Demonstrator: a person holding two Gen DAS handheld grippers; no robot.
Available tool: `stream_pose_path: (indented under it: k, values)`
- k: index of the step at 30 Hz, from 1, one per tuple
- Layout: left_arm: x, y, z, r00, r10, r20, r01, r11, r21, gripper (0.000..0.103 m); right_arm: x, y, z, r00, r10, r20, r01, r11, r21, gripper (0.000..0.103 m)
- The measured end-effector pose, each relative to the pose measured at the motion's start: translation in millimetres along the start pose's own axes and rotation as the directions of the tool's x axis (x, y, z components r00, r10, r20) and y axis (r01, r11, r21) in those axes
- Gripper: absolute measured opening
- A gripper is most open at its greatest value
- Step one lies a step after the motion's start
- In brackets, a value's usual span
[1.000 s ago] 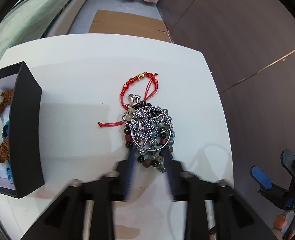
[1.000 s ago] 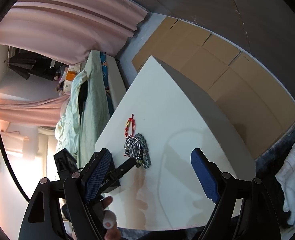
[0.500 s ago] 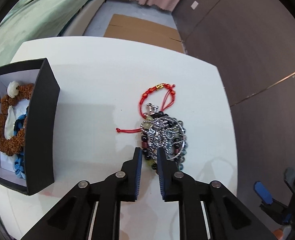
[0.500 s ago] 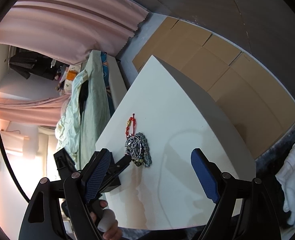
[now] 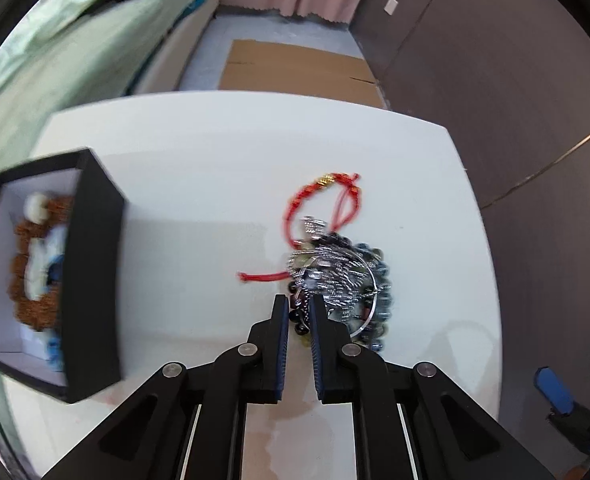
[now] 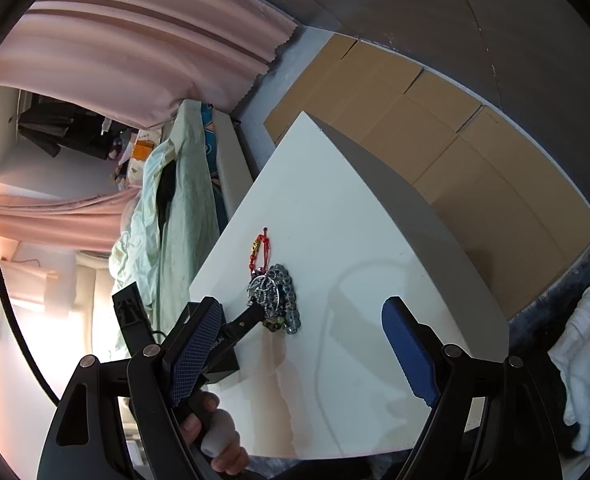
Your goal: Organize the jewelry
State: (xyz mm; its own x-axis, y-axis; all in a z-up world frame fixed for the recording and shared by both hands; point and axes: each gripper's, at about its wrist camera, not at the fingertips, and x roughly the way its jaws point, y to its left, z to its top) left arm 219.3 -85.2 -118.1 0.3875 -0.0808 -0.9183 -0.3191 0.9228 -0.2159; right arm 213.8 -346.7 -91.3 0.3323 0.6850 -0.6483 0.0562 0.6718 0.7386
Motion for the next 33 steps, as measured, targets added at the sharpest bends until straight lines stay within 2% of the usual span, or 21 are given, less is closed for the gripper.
stream_pose_path:
  k: [8,20,27,33]
  values:
    - [-16,20,0,1.000,0.011,0.007,-0.011,1.000,0.010,0.002,2,4,-1,1.000,-0.007,0.003,0.007,1.000,-0.003,0.084]
    - [-72,26,0,0.992,-0.077,0.100,0.072,0.996,0.049,0.002,20,15,-9,0.999,-0.038,-0.037,0.036,0.998,-0.050,0.084]
    - [-108,36,5,0.971,-0.156,0.179,0.148,0.987,0.059,0.002,44,29,-16,0.995,-0.064,-0.081,0.056,0.993,-0.100,0.082]
    - [-129,55,4,0.950,-0.205,0.233,0.202,0.979,0.041,0.002,69,36,-19,0.987,-0.121,-0.108,0.107,0.986,-0.128,0.077]
